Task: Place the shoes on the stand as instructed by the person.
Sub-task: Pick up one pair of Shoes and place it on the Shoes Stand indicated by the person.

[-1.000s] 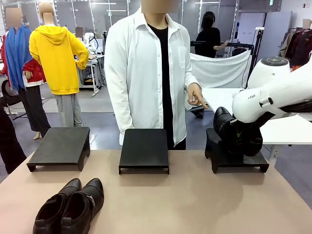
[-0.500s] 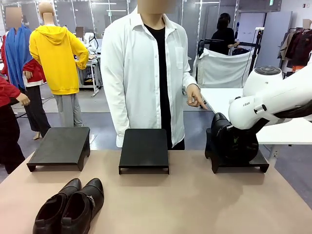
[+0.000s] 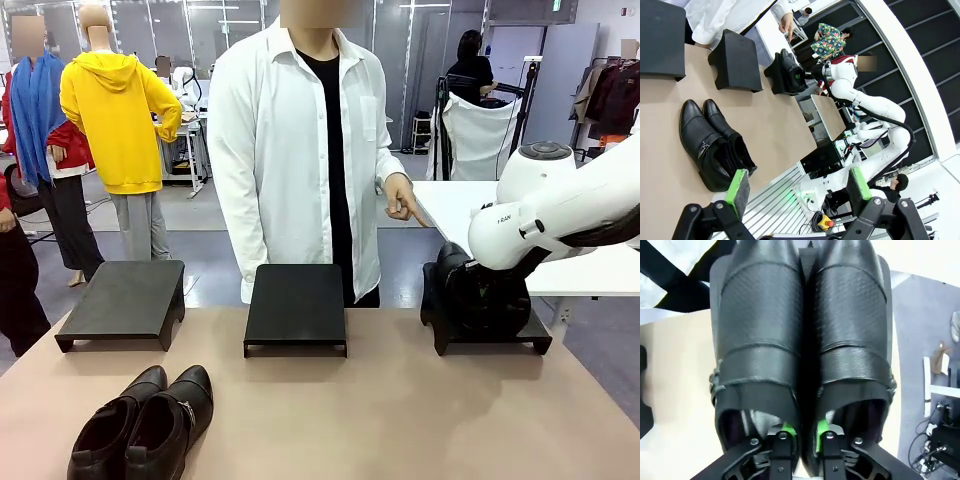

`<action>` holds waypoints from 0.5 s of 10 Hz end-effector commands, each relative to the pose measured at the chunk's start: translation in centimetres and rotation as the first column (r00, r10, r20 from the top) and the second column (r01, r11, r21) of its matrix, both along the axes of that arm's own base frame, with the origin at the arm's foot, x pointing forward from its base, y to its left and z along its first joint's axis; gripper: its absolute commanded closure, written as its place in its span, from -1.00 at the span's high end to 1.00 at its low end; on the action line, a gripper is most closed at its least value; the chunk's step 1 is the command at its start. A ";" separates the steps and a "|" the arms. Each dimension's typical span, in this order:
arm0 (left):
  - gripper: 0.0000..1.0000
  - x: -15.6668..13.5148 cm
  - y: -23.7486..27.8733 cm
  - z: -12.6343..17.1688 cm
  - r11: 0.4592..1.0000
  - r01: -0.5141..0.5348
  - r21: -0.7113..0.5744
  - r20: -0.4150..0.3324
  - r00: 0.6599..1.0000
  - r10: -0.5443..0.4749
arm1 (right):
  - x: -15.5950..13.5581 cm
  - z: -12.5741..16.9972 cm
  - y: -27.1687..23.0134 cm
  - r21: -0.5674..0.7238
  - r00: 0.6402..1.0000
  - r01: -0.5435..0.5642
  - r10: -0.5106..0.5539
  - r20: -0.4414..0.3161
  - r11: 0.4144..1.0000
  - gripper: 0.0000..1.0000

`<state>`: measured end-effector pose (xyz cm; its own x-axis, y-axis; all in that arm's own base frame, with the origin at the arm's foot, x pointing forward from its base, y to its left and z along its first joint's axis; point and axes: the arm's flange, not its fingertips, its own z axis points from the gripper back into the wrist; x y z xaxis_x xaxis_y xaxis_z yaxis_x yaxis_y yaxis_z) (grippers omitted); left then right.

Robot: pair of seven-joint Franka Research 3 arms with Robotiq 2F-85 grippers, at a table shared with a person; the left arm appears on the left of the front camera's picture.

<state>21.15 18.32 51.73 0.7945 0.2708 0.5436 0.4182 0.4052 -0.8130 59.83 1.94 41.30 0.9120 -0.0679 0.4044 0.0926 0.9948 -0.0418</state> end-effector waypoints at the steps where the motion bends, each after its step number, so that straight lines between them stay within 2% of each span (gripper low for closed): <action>1: 1.00 0.1 0.2 0.3 1.000 0.011 -0.006 0.025 1.000 -0.011 | 0.4 0.7 0.9 -0.020 0.998 0.040 -0.039 0.042 0.999 0.21; 2: 1.00 0.1 0.2 0.3 1.000 0.011 -0.006 0.025 1.000 -0.011 | 0.2 0.9 0.9 -0.020 0.998 0.042 -0.041 0.044 0.999 0.64; 3: 1.00 0.1 0.2 0.3 1.000 0.011 -0.006 0.025 1.000 -0.011 | 0.0 1.2 1.0 -0.022 0.998 0.045 -0.044 0.050 0.999 0.99; 5: 1.00 0.1 0.2 0.3 1.000 0.011 -0.006 0.025 1.000 -0.011 | -0.2 1.6 1.0 -0.029 0.997 0.056 -0.054 0.056 0.998 1.00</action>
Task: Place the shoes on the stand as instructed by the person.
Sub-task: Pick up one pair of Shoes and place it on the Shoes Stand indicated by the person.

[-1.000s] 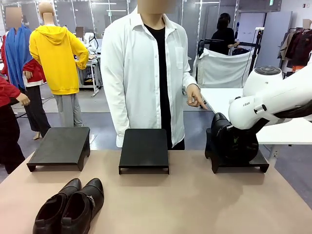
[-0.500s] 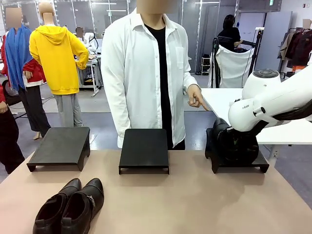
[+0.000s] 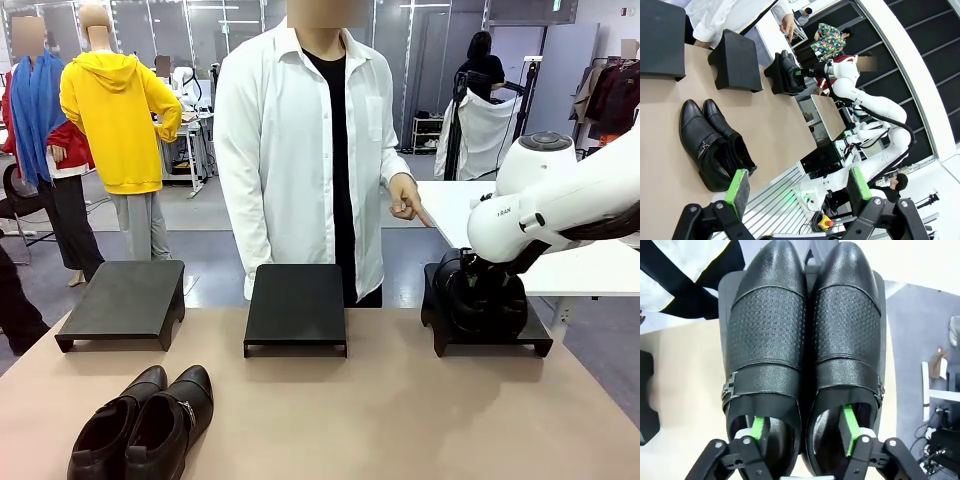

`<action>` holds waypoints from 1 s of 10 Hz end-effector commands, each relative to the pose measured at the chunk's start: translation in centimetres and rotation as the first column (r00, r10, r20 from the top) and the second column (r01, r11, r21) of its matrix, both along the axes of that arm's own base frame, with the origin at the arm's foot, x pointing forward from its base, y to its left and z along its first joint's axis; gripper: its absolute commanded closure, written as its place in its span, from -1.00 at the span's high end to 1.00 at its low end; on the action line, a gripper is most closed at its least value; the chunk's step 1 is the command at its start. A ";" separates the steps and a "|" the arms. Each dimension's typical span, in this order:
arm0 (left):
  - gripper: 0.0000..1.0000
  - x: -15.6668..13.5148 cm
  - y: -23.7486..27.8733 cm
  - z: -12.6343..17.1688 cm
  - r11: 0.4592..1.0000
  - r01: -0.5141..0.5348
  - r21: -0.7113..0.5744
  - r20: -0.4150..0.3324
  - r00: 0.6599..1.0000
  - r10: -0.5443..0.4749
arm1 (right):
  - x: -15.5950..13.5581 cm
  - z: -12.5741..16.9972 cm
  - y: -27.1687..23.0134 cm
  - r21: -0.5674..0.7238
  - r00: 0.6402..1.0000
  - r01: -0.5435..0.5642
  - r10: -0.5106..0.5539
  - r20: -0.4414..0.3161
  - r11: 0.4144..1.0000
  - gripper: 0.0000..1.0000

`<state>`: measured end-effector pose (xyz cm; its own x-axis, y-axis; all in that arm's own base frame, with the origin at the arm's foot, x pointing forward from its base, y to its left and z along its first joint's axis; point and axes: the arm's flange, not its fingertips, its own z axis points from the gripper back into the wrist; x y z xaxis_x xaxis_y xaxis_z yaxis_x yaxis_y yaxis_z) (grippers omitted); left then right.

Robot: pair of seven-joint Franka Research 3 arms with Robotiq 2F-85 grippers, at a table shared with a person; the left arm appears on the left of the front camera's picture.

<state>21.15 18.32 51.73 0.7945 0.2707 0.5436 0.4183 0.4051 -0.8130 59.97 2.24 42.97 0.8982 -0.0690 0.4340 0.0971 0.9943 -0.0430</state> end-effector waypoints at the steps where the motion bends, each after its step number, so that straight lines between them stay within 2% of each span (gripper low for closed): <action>1: 1.00 0.1 0.2 0.3 1.000 0.011 -0.006 0.025 1.000 -0.010 | -0.5 0.0 0.7 -0.026 0.998 0.057 -0.057 0.025 0.998 1.00; 3: 1.00 0.1 0.2 0.3 1.000 0.011 -0.006 0.025 1.000 -0.010 | -0.7 0.1 0.7 -0.017 0.998 0.063 -0.062 0.025 0.998 1.00; 4: 1.00 0.1 0.2 0.3 1.000 0.011 -0.006 0.025 1.000 -0.010 | -0.7 0.1 0.6 0.005 0.997 0.073 -0.073 0.022 0.997 0.81; 5: 1.00 0.1 0.2 0.3 1.000 0.011 -0.006 0.025 1.000 -0.010 | -0.1 0.2 -0.2 -0.005 1.000 0.013 -0.013 0.006 1.000 0.81; 10: 1.00 0.1 0.2 0.3 1.000 0.011 -0.006 0.025 1.000 -0.010 | -0.1 0.2 -0.2 -0.005 1.000 0.013 -0.013 0.006 1.000 0.81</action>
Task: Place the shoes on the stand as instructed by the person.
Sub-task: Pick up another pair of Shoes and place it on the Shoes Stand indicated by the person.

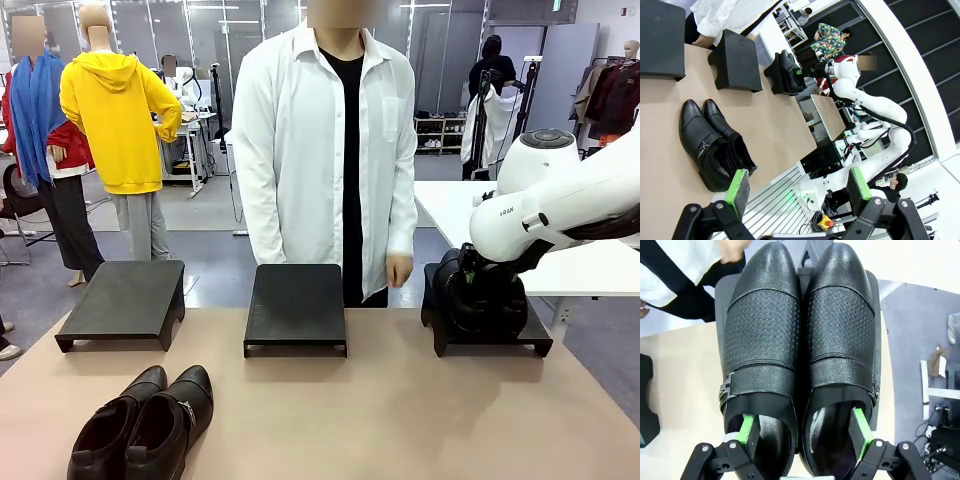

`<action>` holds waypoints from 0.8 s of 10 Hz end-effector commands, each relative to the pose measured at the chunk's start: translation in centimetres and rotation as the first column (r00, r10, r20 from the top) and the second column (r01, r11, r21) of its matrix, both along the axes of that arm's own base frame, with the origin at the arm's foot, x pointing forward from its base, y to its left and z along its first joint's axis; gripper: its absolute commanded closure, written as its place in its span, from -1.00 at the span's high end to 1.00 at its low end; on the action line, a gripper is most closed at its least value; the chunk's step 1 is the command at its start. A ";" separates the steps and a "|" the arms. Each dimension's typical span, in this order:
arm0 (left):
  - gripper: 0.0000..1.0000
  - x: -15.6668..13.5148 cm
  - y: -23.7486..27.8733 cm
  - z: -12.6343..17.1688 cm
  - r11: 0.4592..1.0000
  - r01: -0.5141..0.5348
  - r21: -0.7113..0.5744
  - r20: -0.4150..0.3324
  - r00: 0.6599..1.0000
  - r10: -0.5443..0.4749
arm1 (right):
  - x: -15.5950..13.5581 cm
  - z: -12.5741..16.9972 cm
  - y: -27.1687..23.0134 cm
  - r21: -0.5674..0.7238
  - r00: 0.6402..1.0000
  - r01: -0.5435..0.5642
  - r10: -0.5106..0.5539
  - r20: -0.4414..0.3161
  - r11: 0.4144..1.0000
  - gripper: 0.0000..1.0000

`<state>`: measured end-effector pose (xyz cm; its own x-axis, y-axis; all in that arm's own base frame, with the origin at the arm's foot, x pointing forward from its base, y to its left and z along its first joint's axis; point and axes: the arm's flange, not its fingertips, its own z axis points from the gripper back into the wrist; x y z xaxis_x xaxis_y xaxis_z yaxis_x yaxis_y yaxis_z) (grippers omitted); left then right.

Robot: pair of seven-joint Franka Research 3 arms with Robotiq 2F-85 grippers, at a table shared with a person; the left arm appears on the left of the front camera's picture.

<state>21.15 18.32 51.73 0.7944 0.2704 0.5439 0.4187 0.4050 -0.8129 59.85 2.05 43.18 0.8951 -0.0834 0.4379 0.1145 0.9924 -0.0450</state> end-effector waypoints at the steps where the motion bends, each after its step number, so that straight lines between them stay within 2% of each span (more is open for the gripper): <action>1: 1.00 0.1 0.2 0.3 1.000 0.010 -0.006 0.025 1.000 -0.010 | 0.0 0.0 0.0 -0.002 1.000 -0.004 0.004 0.002 1.000 0.81; 5: 1.00 0.1 0.2 0.3 1.000 0.010 -0.006 0.025 1.000 -0.010 | 0.0 0.0 0.0 0.000 1.000 0.000 0.000 0.000 1.000 0.81; 8: 1.00 0.1 0.2 0.3 1.000 0.010 -0.006 0.025 1.000 -0.010 | -5.1 6.9 -0.9 0.125 0.997 -0.072 0.075 -0.023 0.990 0.81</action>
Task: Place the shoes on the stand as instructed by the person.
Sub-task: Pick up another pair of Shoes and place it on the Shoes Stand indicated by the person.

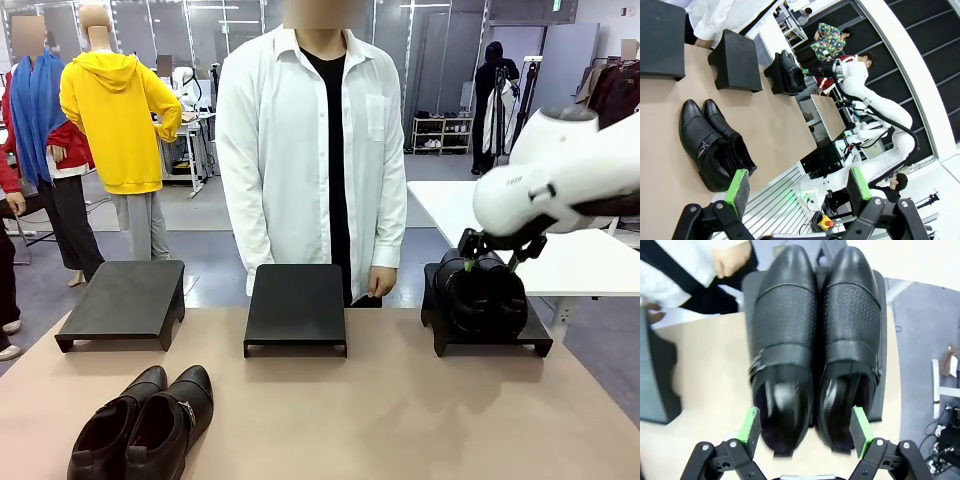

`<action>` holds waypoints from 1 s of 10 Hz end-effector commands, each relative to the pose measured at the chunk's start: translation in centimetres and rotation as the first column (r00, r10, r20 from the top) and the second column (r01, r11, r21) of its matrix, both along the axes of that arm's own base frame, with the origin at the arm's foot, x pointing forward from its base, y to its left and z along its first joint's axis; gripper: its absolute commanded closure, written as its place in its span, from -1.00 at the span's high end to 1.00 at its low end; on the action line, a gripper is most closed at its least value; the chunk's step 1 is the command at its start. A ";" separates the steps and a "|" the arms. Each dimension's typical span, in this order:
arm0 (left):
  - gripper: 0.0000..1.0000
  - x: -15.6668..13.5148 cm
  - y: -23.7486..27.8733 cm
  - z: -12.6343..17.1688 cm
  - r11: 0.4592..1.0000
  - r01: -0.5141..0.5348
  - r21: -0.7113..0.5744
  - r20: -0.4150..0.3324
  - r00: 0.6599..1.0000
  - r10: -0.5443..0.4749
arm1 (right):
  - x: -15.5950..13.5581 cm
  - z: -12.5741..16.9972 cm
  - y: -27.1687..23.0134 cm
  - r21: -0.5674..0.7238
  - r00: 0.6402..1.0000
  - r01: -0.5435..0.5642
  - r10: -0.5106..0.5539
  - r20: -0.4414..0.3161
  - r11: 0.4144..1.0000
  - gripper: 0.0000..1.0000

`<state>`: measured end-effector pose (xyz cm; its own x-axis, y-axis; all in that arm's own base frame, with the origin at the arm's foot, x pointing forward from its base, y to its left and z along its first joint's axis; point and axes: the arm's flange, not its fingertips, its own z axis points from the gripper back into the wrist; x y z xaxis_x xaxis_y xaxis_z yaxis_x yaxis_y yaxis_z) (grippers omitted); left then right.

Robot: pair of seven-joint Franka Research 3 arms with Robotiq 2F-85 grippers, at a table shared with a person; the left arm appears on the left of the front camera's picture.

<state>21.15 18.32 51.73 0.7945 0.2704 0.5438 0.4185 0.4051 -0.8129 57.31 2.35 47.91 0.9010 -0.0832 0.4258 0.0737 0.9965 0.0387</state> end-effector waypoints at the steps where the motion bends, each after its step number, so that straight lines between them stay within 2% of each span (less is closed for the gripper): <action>1: 1.00 0.1 0.2 0.3 1.000 0.010 -0.006 0.025 1.000 -0.010 | -4.0 3.8 -2.5 0.099 0.999 -0.035 0.038 -0.032 0.995 0.81; 3: 1.00 0.1 0.2 0.3 1.000 0.010 -0.006 0.025 1.000 -0.010 | -6.8 5.7 -6.8 0.222 0.995 -0.041 0.061 -0.083 0.974 0.81; 5: 1.00 0.1 0.2 0.3 1.000 0.010 -0.006 0.025 1.000 -0.010 | -10.0 5.8 -11.7 0.388 0.988 -0.051 0.103 -0.114 0.920 0.81; 7: 1.00 0.1 0.2 0.3 1.000 0.010 -0.006 0.025 1.000 -0.010 | -14.2 5.1 -16.9 0.576 0.982 -0.053 0.146 -0.116 0.816 0.81; 9: 1.00 0.1 0.2 0.3 1.000 0.010 -0.006 0.025 1.000 -0.010 | -18.3 3.6 -21.3 0.704 0.983 -0.040 0.153 -0.098 0.709 0.81; 10: 1.00 0.1 0.2 0.3 1.000 0.010 -0.006 0.025 1.000 -0.010 | -20.4 2.5 -23.0 0.770 0.976 -0.059 0.200 -0.090 0.635 0.81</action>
